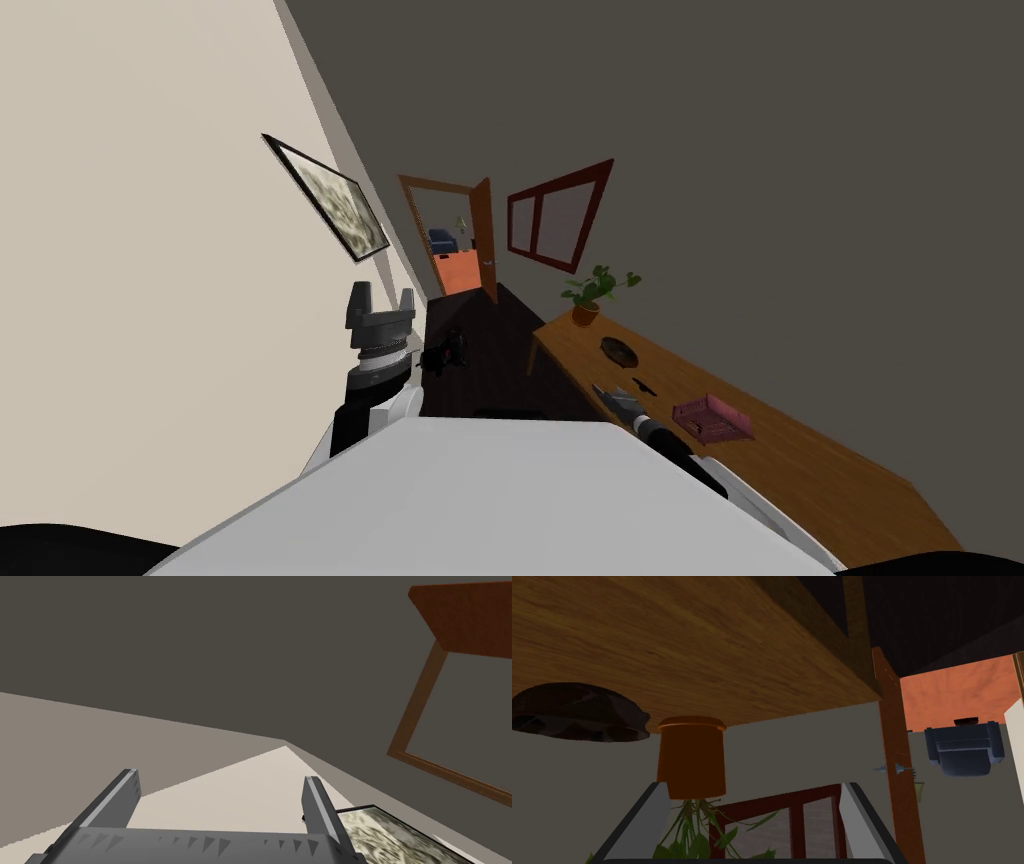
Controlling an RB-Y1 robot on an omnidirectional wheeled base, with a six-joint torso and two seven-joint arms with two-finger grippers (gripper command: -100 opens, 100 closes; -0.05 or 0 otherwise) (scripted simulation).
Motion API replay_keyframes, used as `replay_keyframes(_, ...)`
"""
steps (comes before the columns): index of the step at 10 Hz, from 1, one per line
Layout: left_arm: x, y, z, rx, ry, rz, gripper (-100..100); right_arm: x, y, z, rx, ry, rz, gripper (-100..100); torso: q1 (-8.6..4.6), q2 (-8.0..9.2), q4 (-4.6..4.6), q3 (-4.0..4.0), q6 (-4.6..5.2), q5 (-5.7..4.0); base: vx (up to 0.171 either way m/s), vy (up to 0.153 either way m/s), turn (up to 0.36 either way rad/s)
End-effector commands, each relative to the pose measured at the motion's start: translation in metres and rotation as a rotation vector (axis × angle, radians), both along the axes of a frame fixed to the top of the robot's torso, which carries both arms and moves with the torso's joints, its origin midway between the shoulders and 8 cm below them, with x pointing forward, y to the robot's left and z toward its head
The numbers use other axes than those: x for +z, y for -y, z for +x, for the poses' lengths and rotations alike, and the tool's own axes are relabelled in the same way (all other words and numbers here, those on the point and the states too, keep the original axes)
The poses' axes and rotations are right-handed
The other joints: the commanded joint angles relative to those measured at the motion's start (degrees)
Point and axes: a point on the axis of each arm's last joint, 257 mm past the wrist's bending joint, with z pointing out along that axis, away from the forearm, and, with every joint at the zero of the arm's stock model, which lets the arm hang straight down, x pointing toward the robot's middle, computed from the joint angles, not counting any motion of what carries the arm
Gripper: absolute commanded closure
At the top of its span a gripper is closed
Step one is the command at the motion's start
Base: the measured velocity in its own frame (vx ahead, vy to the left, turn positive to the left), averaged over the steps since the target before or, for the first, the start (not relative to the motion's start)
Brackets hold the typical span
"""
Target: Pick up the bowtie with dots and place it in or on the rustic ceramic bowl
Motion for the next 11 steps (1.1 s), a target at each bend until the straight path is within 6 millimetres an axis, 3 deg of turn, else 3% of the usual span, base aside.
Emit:
replay_keyframes(1,0.0,0.0,0.0,0.0,0.0,0.0,0,-0.014,0.017,-0.014,-0.006,-0.057,-0.048,-100,0.0,0.0,0.0,0.0,0.0,0.0,0.017,-0.08,0.223)
replay_keyframes(2,0.0,0.0,0.0,0.0,0.0,0.0,0,-0.028,0.033,-0.032,-0.001,-0.122,-0.107,-100,0.05,0.02,0.01,0.01,0.04,0.0,0.005,-0.066,0.346)
replay_keyframes(3,0.0,0.0,0.0,0.0,0.0,0.0,0,-0.03,0.036,-0.035,-0.006,-0.13,-0.111,-100,0.09,0.04,0.01,0.02,-0.01,0.01,0.003,-0.062,0.161)
replay_keyframes(5,0.0,0.0,0.0,0.0,0.0,0.0,0,-0.055,0.073,-0.075,0.0,-0.264,-0.225,-100,0.08,0.04,0.01,0.03,0.01,0.02,0.012,-0.092,0.384)
replay_keyframes(6,0.0,0.0,0.0,0.0,0.0,0.0,0,-0.056,0.075,-0.077,-0.006,-0.272,-0.229,-100,-0.06,0.02,0.01,0.01,0.01,-0.02,0.009,-0.102,0.156)
replay_keyframes(7,0.0,0.0,0.0,0.0,0.0,0.0,0,-0.065,0.094,-0.099,-0.005,-0.34,-0.283,-100,-0.02,0.01,0.01,0.01,0.07,-0.01,-0.001,-0.089,0.293)
replay_keyframes(8,0.0,0.0,0.0,0.0,0.0,0.0,0,-0.065,0.094,-0.099,-0.005,-0.34,-0.283,-100,0.01,0.03,0.01,0.02,0.01,0.0,-0.006,-0.071,0.158)
replay_keyframes(10,0.0,0.0,0.0,0.0,0.0,0.0,0,-0.079,0.128,-0.141,-0.002,-0.466,-0.379,-100,0.09,0.07,0.02,0.04,0.03,0.01,-0.011,-0.094,0.332)
replay_keyframes(11,0.0,0.0,0.0,0.0,0.0,0.0,0,-0.079,0.128,-0.141,-0.002,-0.466,-0.379,-100,-0.04,0.07,0.02,0.04,0.05,0.0,-0.013,-0.113,0.178)
